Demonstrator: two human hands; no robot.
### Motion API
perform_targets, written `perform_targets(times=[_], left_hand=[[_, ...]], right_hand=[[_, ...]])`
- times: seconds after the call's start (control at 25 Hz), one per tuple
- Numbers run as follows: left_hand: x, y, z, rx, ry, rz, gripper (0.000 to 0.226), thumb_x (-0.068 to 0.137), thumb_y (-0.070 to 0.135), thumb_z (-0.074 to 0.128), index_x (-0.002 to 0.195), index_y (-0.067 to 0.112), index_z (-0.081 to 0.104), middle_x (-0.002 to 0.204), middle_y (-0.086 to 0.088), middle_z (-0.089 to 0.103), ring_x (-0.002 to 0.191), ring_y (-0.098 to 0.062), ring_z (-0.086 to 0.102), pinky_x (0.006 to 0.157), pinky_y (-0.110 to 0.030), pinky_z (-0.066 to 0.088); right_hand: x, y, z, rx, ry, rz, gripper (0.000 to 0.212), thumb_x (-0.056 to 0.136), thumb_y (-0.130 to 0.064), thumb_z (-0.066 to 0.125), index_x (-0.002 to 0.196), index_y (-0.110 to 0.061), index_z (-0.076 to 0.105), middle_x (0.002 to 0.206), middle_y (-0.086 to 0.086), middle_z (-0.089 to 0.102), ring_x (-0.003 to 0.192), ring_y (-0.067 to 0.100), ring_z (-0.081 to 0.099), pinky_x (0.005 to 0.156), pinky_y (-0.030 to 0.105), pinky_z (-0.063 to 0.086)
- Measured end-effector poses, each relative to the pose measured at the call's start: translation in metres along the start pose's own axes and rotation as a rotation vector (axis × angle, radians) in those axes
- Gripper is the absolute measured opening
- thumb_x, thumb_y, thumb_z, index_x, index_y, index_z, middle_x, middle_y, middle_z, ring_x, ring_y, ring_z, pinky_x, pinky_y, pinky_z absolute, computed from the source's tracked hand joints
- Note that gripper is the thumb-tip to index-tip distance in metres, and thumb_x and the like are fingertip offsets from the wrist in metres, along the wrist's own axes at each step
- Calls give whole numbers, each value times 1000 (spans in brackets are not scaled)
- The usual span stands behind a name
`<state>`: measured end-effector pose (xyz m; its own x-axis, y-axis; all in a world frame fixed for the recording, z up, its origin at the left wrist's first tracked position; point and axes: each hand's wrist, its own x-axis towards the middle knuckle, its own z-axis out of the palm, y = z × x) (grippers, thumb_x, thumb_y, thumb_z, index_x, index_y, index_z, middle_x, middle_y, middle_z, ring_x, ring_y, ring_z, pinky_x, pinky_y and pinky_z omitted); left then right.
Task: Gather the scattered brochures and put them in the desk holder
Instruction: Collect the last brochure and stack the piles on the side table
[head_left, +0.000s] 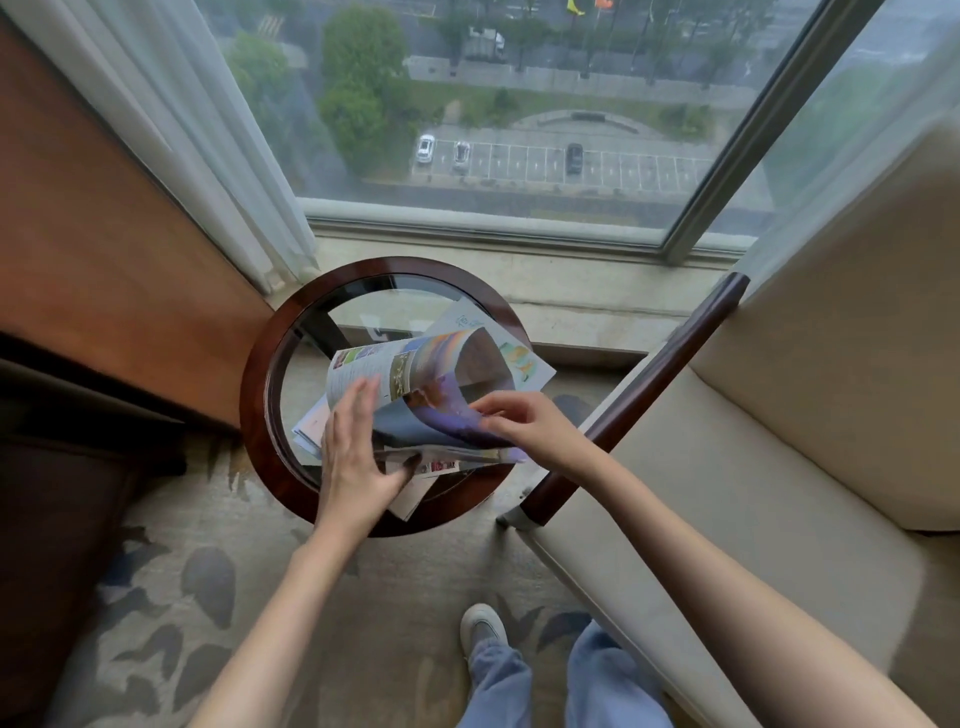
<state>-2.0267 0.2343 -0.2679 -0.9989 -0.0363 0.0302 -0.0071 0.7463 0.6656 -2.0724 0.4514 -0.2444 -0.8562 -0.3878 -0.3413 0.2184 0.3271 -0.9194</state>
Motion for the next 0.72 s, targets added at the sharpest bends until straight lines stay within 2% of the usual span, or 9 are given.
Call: perform_targets(times=[0.08,0.2,0.28,0.32,0.4,0.48,0.52,0.64,0.72], left_hand=[[5,3,2,4,-14,42,99,65,19,81,145,20,22,151,-7,27,139,-13,19,114,-41,16],[6,3,4,-119,17,21,72,67,6,77,131,16,46,135,-3,49,128,-12,38,111,-40,31],[-1,6,6,-256,29,-51,57,68,-7,70,114,24,58,116,9,59,115,2,48,104,-27,39],[-6,7,8,-300,32,-89,55,68,-12,66,107,26,61,110,12,61,111,6,50,102,-22,40],[-14,4,10,-354,45,-149,52,68,-20,58,98,22,66,105,9,66,109,0,56,101,-25,43],[-19,1,11,-369,72,-130,48,68,-23,55,92,16,69,101,2,69,107,-10,60,99,-30,45],[-20,0,10,-369,91,-104,46,68,-22,56,90,16,69,100,1,69,106,-13,61,99,-29,46],[-24,-2,8,-419,155,-73,45,70,-19,58,86,20,69,96,-1,70,100,-11,63,95,-21,47],[-27,-5,6,-526,199,-111,50,70,-22,57,85,24,69,93,5,71,97,-7,64,90,-16,47]], right_hand=[[-6,-4,4,-81,-34,-27,19,90,-7,54,98,-13,70,89,-13,65,83,-6,58,81,10,45],[-14,-6,5,-192,-45,-33,21,93,-16,52,103,-19,70,92,-21,63,86,-14,56,80,3,41],[-19,-5,5,-268,-66,-49,22,93,-22,52,107,-23,68,99,-21,62,90,-15,54,81,3,39],[-21,-2,4,-285,-43,-64,22,93,-24,52,109,-23,67,103,-18,62,93,-12,53,85,6,40],[-22,7,1,-301,127,-85,24,91,-21,54,113,-21,64,112,-8,63,101,0,53,93,21,44],[-16,20,-7,-383,329,-5,34,90,-16,53,123,-18,55,123,2,57,111,12,52,100,38,43],[-12,28,-11,-434,364,77,41,89,-15,53,130,-18,49,129,5,53,118,17,49,103,43,40],[4,48,-15,-458,284,315,59,87,-20,56,141,-17,31,141,11,42,127,26,44,105,48,38],[12,58,-10,-376,207,408,68,85,-24,61,143,-15,26,143,12,42,125,28,46,100,40,41]])
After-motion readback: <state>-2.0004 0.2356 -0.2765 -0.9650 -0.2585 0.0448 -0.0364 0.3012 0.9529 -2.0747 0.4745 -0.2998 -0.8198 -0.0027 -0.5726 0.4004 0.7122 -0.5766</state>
